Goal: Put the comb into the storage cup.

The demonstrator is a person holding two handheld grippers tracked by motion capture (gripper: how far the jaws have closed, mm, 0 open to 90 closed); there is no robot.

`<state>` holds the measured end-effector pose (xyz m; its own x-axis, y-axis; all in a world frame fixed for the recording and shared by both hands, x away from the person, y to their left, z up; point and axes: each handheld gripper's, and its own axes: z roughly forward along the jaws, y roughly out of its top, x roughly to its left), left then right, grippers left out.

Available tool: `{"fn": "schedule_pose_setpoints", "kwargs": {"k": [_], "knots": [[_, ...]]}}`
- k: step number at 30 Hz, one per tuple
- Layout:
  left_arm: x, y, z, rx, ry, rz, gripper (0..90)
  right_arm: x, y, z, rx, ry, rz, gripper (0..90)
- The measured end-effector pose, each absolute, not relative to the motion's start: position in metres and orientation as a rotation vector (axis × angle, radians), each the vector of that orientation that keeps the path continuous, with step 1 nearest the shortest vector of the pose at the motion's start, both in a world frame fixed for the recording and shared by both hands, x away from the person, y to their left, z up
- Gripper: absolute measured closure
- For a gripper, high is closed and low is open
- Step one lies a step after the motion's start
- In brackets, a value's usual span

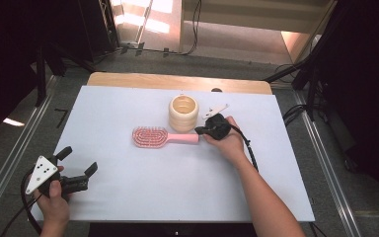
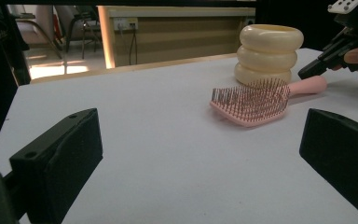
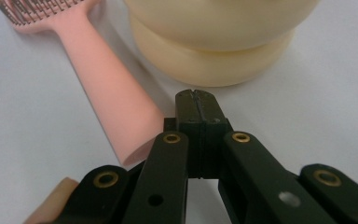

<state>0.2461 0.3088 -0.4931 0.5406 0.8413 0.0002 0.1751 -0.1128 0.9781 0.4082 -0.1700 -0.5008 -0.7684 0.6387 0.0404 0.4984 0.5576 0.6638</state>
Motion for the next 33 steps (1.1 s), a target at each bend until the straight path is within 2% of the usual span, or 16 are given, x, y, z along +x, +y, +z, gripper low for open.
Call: {"fn": "schedule_pose_setpoints", "kwargs": {"k": [33], "knots": [[0.246,0.308,-0.493,1.614,0.882,0.713,0.0,0.383,-0.146,-0.496,0.818,2.756,0.94,87.9]]}}
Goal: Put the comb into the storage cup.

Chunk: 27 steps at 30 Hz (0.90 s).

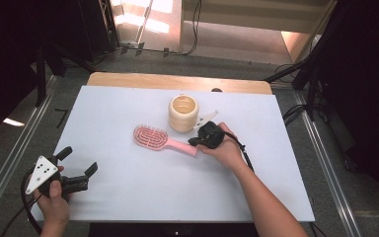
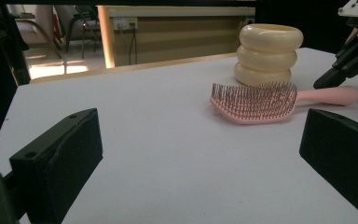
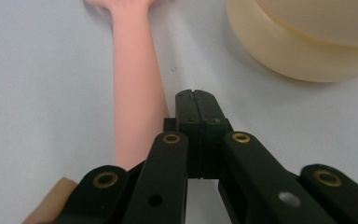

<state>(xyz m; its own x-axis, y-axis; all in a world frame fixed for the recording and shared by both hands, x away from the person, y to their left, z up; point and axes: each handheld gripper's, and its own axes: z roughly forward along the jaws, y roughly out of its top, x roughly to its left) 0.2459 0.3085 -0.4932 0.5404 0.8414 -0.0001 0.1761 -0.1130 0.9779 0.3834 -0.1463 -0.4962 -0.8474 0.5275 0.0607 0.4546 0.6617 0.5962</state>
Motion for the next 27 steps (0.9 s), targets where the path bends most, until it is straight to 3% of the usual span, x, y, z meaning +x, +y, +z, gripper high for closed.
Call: {"fn": "schedule_pose_setpoints", "kwargs": {"k": [2,4,7,21,27], "knots": [[0.246,0.308,-0.493,1.615,0.88,0.713,0.0,0.383,-0.147,-0.493,0.82,2.761,0.924,86.0],[0.246,0.309,-0.493,1.616,0.88,0.713,0.0,0.383,-0.147,-0.489,0.842,2.76,0.923,78.2],[0.246,0.309,-0.493,1.616,0.88,0.713,0.0,0.385,-0.148,-0.478,0.862,2.77,0.947,61.5],[0.246,0.309,-0.493,1.615,0.876,0.71,0.0,0.383,-0.12,-0.452,0.763,2.913,0.805,0.0],[0.246,0.309,-0.493,1.614,0.876,0.709,0.0,0.384,-0.109,-0.45,0.768,2.956,0.745,0.0]]}}
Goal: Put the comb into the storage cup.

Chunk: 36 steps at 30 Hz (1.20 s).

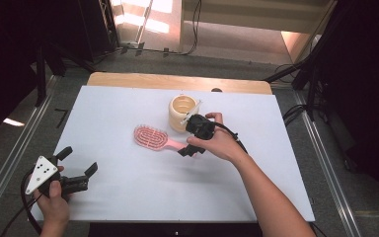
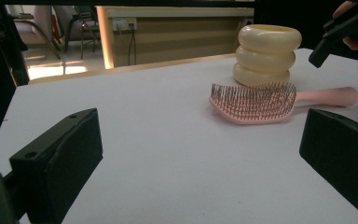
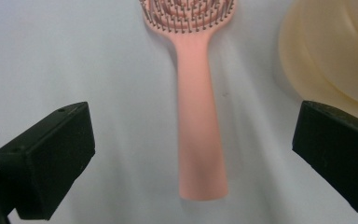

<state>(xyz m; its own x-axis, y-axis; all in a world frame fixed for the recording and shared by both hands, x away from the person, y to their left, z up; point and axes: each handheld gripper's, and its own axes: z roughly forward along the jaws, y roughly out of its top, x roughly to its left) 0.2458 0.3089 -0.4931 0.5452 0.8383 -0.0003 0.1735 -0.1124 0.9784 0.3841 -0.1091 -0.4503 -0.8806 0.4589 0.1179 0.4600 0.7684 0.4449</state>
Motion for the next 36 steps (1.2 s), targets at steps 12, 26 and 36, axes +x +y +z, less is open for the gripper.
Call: {"fn": "schedule_pose_setpoints", "kwargs": {"k": [12,26,36], "knots": [[0.246,0.309,-0.493,1.615,0.873,0.709,0.0,0.39,-0.084,-0.449,-0.672,-2.99,-0.605,0.0],[0.246,0.308,-0.493,1.621,0.872,0.711,0.0,0.397,-0.065,-0.453,-0.621,-2.997,-0.513,0.0],[0.247,0.307,-0.493,1.624,0.87,0.713,0.0,0.399,-0.057,-0.459,-0.638,-3.002,-0.496,7.2]]}}
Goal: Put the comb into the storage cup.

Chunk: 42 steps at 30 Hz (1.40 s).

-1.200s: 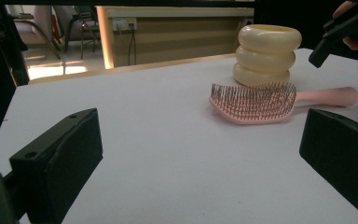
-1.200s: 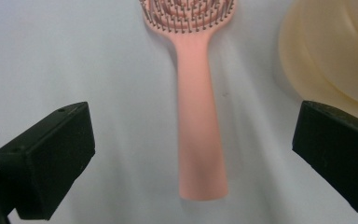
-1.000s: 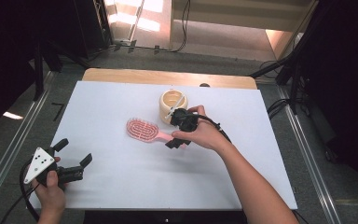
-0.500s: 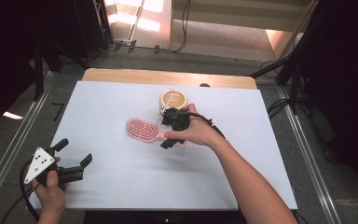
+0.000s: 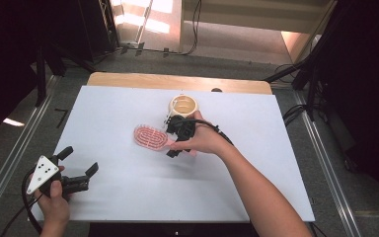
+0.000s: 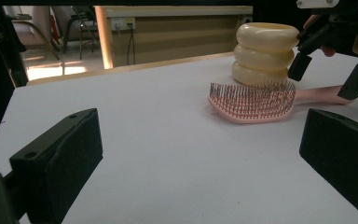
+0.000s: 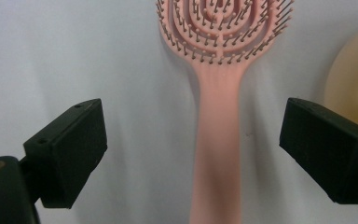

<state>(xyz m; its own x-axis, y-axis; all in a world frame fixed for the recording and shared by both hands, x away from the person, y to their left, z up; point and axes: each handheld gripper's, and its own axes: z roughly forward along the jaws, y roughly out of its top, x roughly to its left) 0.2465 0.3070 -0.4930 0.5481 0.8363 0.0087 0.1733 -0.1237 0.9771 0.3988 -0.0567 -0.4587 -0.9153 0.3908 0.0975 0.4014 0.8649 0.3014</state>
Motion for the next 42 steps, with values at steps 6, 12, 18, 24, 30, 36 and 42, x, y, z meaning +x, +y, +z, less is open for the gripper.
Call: {"fn": "schedule_pose_setpoints", "kwargs": {"k": [6,12,18,24,30,36,42], "knots": [[0.246,0.307,-0.493,1.622,0.866,0.71,0.0,0.399,-0.053,-0.46,-0.645,-3.015,-0.472,15.0],[0.246,0.307,-0.493,1.622,0.864,0.709,0.0,0.399,-0.046,-0.466,-0.646,-3.029,-0.418,32.9],[0.247,0.307,-0.493,1.63,0.856,0.71,0.0,0.401,-0.043,-0.469,-0.651,-3.052,-0.38,43.6],[0.247,0.307,-0.493,1.631,0.859,0.712,0.0,0.404,-0.044,-0.47,-0.681,-3.04,-0.364,51.2],[0.247,0.307,-0.493,1.632,0.86,0.714,0.0,0.407,-0.041,-0.472,-0.706,-3.048,-0.339,57.0],[0.247,0.307,-0.493,1.631,0.858,0.713,0.0,0.41,-0.04,-0.474,-0.718,-3.054,-0.335,65.4],[0.247,0.306,-0.493,1.634,0.86,0.715,0.0,0.408,-0.039,-0.475,-0.716,-3.076,-0.328,65.8]]}}
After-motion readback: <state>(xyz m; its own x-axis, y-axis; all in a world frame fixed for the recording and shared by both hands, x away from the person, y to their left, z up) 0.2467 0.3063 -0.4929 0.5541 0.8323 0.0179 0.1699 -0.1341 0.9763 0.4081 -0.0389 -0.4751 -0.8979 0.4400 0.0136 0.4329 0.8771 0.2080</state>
